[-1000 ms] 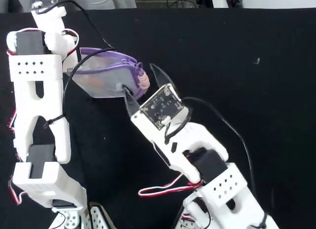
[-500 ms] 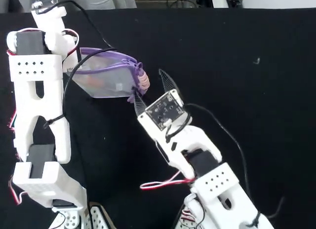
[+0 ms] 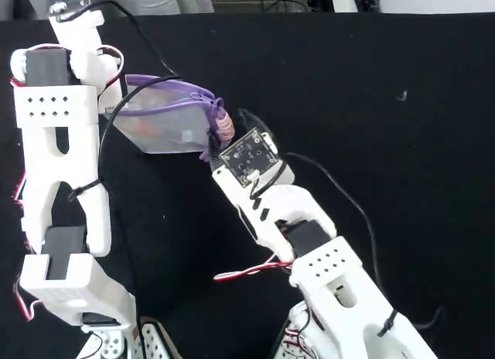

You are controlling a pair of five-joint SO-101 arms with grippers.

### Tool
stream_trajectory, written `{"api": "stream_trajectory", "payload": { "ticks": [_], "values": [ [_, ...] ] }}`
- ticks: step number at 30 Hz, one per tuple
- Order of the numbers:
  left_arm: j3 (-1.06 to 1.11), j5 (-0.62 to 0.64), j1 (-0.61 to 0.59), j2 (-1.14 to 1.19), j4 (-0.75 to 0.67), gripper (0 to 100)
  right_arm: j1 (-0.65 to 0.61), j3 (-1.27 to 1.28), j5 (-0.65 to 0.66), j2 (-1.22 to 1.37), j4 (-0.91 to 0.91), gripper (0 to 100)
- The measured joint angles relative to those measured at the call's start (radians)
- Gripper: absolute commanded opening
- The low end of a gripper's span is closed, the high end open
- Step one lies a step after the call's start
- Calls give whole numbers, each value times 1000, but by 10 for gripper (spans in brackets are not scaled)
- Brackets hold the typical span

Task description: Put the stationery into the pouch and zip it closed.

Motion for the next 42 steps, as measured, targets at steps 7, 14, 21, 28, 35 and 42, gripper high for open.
{"api": "stream_trajectory", "payload": {
  "ticks": [7,14,21,28,35,42],
  "values": [
    [0,0,0,0,0,30,6,-3,0,0,-11,10],
    [0,0,0,0,0,59,6,-3,0,0,-11,11],
    [0,0,41,9,0,205,17,-92,0,3,34,11],
    [-101,2,104,15,0,210,109,-219,2,9,166,11],
    [-338,0,173,15,6,206,176,-233,0,9,183,11],
    [-529,0,207,14,6,206,261,-239,2,9,184,11]
  ]
}}
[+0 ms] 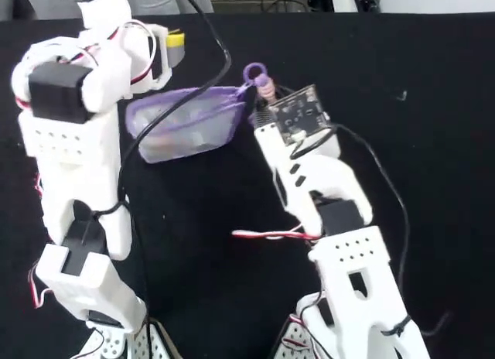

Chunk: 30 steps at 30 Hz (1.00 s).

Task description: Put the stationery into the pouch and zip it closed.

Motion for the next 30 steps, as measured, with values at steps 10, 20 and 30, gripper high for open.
{"api": "stream_trajectory", "payload": {
  "ticks": [10,20,30],
  "values": [
    [-101,0,-6,0,0,206,109,-43,2,2,21,11],
    [11,0,-35,-34,0,206,127,-330,3,2,247,11],
    [272,0,-81,-199,0,206,132,-744,3,261,471,11]
  ]
}}
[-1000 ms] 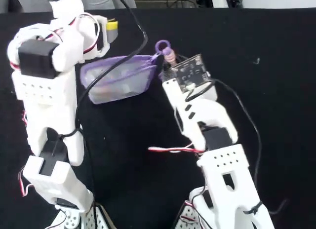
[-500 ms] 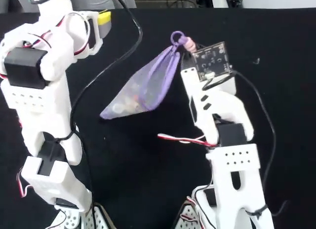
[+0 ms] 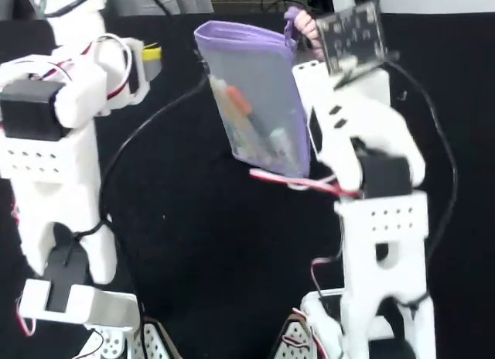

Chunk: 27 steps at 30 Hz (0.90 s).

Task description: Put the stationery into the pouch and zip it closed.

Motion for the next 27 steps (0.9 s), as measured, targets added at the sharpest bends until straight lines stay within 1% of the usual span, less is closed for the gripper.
{"api": "stream_trajectory", "payload": {
  "ticks": [5,8,11,13,15,18,23,27],
  "values": [
    [132,0,-64,-40,0,206,6,-216,0,124,235,11],
    [184,0,-71,-49,0,206,-14,-318,18,137,356,11],
    [222,0,-71,-63,0,206,-114,-402,84,141,463,11],
    [253,0,-71,-78,0,206,-192,-442,104,141,525,11],
    [285,0,-71,-97,0,206,-261,-471,109,141,565,11],
    [327,0,-72,-124,0,206,-318,-502,117,141,597,11],
    [347,0,-115,-173,0,206,-324,-509,117,147,598,11],
    [347,0,-158,-203,0,207,-325,-540,117,215,598,11]
  ]
}}
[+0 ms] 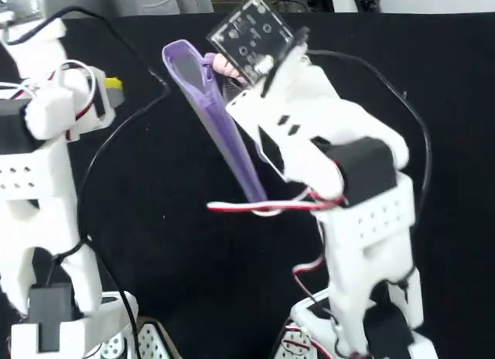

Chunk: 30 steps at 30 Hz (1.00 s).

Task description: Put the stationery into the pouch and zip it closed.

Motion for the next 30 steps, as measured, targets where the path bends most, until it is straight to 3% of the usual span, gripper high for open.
{"api": "stream_trajectory", "payload": {
  "ticks": [17,21,26,30],
  "values": [
    [172,0,23,-212,-5,211,0,-327,5,391,0,11],
    [264,0,104,-313,-6,211,0,-328,5,393,0,11],
    [463,0,255,-413,-130,211,0,-328,5,393,0,11],
    [643,0,273,-512,-288,254,0,-351,5,393,29,11]
  ]
}}
